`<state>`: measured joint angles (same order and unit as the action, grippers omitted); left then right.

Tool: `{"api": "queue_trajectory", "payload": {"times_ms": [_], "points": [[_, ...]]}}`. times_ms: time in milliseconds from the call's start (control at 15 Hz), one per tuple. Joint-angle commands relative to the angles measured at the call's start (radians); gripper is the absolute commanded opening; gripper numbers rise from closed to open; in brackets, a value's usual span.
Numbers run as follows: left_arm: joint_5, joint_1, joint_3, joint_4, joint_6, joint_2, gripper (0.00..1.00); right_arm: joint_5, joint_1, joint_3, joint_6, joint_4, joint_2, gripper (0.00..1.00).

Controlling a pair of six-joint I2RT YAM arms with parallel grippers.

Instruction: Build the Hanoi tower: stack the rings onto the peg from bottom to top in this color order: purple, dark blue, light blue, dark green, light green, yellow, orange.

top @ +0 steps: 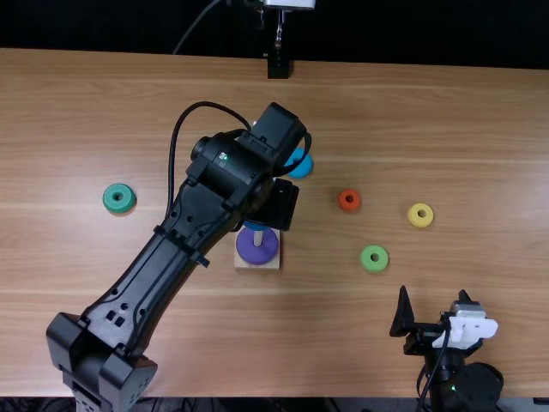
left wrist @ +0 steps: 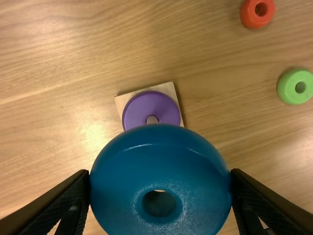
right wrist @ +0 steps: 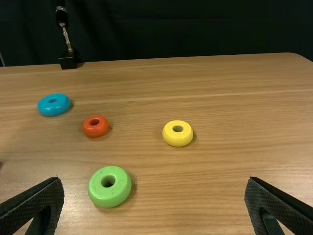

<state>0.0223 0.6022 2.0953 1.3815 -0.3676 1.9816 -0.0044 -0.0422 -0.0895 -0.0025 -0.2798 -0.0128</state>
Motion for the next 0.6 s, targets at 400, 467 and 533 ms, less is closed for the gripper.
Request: {"api": "queue_trajectory", "payload": {"times_ms": [400,467,533], "points": [[-0.002,0.005,0.023,0.001,-0.004,0.017,0.02,-0.003,-0.016,0.076,-0.001,-0.040,0.013,1.00],[-0.002,0.005,0.023,-0.001,-0.002,0.017,0.16,-0.003,-0.016,0.076,-0.001,-0.042,0.013,1.00],[-0.002,0.005,0.023,-0.001,-0.002,0.017,0.38,-0.003,-0.016,0.076,-0.001,-0.040,0.013,1.00]]}}
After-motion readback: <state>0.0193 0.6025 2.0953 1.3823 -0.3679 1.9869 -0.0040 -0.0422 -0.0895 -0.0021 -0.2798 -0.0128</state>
